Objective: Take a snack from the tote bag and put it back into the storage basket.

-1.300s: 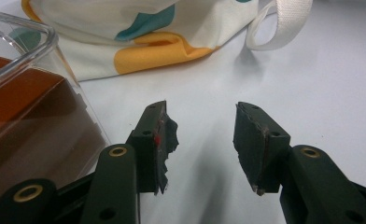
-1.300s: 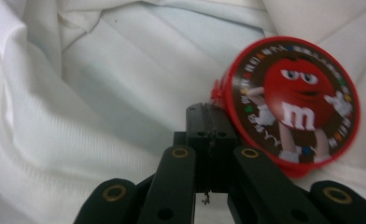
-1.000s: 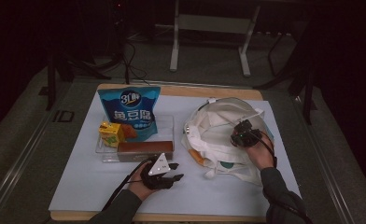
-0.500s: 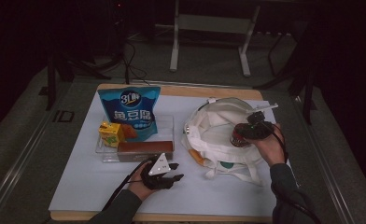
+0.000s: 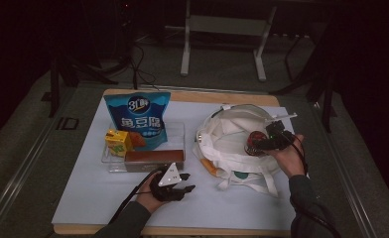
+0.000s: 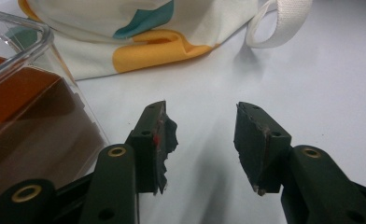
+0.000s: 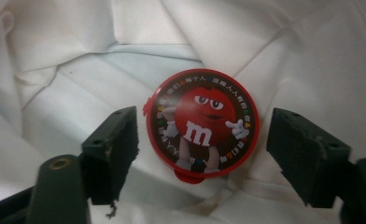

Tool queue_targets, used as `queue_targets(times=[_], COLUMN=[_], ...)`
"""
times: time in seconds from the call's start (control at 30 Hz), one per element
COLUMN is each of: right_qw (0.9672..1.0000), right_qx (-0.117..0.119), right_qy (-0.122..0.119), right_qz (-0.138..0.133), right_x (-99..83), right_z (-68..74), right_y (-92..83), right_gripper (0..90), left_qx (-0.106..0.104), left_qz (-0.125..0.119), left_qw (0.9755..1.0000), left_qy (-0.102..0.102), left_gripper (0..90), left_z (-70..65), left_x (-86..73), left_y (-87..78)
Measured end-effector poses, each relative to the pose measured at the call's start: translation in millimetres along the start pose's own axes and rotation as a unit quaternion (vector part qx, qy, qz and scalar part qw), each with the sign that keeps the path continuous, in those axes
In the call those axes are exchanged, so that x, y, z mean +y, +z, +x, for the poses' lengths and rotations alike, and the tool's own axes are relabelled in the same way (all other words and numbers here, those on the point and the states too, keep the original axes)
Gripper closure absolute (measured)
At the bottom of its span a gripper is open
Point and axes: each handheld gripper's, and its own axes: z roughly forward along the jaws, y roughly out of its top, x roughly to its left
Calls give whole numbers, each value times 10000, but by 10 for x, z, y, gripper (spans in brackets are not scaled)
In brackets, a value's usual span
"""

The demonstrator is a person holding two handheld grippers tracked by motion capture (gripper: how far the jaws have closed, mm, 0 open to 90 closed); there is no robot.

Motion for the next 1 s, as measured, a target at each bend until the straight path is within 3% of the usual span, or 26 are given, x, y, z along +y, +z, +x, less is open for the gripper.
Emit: queue_targets(times=[0.4,0.7,1.0], right_qw=[9996,9990,9971], right_qx=[-150,-59,-150], right_qy=[20,143,-5], right_qz=[230,423,747], right_x=[1,43,55], right_z=[28,24,47], right_y=[178,275,357], right_gripper=[161,212,227], left_qx=[-4,-3,-3], left_qz=[6,12,10], left_qw=[10000,10000,10000], left_qy=[8,16,13], left_gripper=[539,539,540], left_z=[0,0,-1], left_x=[1,1,1], left_y=[0,0,0])
